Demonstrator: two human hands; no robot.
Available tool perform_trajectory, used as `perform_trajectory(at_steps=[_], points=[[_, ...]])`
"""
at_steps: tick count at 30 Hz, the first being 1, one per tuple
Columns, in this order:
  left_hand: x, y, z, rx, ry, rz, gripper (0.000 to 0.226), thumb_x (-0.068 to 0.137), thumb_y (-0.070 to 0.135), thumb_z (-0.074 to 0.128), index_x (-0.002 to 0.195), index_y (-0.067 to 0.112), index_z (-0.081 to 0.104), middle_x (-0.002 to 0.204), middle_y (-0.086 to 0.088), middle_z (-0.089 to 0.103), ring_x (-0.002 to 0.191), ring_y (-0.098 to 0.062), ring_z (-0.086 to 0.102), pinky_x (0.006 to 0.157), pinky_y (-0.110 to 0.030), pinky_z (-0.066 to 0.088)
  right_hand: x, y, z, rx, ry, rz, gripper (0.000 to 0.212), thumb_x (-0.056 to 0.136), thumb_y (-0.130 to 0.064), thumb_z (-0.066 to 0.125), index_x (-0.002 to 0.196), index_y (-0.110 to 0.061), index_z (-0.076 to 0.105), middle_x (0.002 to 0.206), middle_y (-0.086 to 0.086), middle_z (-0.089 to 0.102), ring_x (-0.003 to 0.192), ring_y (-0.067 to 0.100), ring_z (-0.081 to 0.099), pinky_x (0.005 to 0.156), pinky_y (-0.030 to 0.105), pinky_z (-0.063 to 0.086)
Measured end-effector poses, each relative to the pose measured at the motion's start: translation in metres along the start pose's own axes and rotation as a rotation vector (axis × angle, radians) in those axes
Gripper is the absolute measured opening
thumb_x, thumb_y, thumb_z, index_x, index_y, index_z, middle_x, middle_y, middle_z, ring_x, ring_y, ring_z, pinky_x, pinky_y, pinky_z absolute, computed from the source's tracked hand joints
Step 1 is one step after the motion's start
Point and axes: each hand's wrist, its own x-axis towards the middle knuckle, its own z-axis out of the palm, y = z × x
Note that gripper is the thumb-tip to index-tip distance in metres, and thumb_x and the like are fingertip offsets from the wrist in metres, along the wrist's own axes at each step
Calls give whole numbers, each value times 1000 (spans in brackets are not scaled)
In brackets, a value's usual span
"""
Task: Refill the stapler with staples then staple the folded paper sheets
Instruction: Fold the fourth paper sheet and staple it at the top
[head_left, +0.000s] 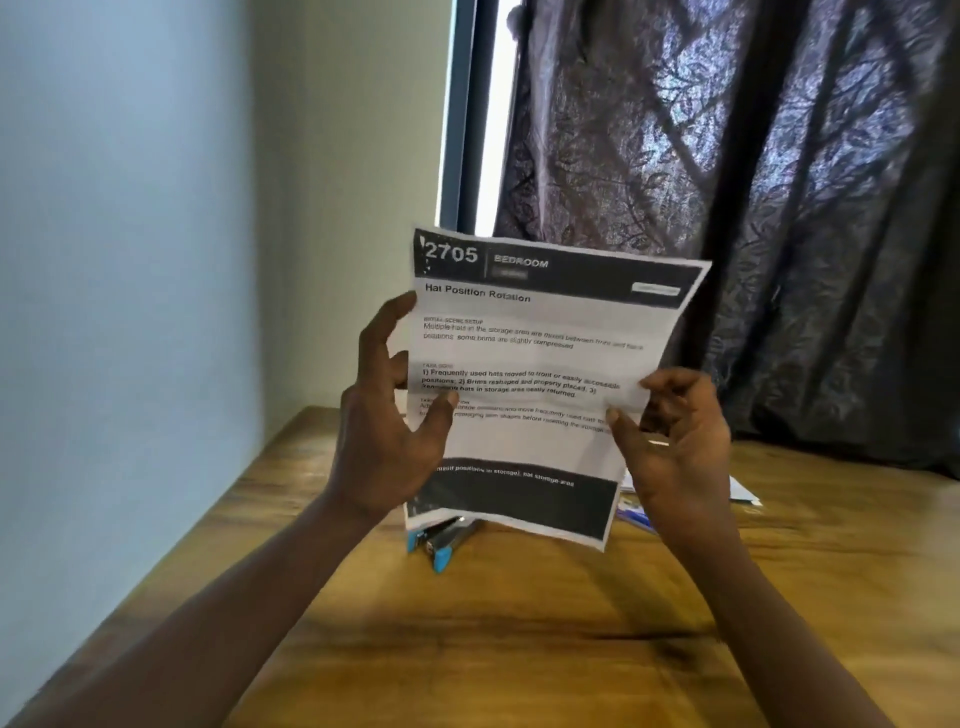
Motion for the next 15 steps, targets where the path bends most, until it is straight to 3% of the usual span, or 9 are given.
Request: perform_trajectory(at_steps=[3, 5, 8, 10, 11, 13, 15], points=[[-12, 10, 13, -19, -33, 49, 96, 84, 3, 80, 155, 22, 19, 126, 47, 51, 112, 7, 64, 83, -14, 57, -24, -6, -23, -82, 6, -32, 55, 86, 3, 73, 128, -8, 41, 115, -15, 68, 112, 9, 67, 89, 28, 59], [-21, 9, 18, 22, -36, 85, 88, 81, 1, 82, 152, 18, 32, 128, 38, 56, 110, 1, 66, 87, -17, 57, -38, -6, -40, -259, -11, -96, 51, 84, -7, 79, 127, 0, 52, 113, -30, 64, 110, -3, 62, 89, 12, 49], [-31, 11, 15, -22, -151, 86, 63, 84, -2, 78, 126, 41, 61, 104, 9, 76, 93, -12, 74, 84, -33, 61, -56, -12, -64, -370, -109, -165, 45, 66, -30, 87, 105, -18, 69, 109, -17, 70, 107, 3, 63, 85, 14, 45], [-32, 16, 10, -39, -247, 152, 25, 86, 28, 80, 108, 34, 70, 98, 0, 77, 87, -20, 75, 74, -45, 61, -67, -18, -71, -440, -191, -151, 40, 59, -28, 88, 95, -34, 72, 104, -21, 70, 104, 5, 63, 85, 14, 44], [-35, 18, 8, -55, -327, 157, 24, 84, 39, 80, 103, 26, 72, 98, -1, 77, 86, -20, 75, 69, -46, 61, -72, -20, -72, -456, -228, -104, 39, 59, -32, 87, 94, -40, 72, 105, -25, 69, 104, 4, 62, 85, 12, 44], [-44, 17, 4, -85, -462, 75, 23, 81, 29, 84, 101, 20, 76, 99, 4, 77, 89, -18, 74, 69, -46, 60, -79, -20, -75, -496, -313, 10, 36, 58, -46, 75, 93, -52, 71, 108, -33, 67, 108, -4, 60, 86, 13, 43], [-53, 14, 0, -12, -556, -32, 33, 79, 14, 82, 103, 37, 77, 102, 16, 77, 95, -12, 74, 77, -38, 62, -85, -19, -77, -566, -419, 21, 30, 64, -48, 71, 94, -49, 71, 112, -35, 65, 110, -8, 59, 88, 17, 45]])
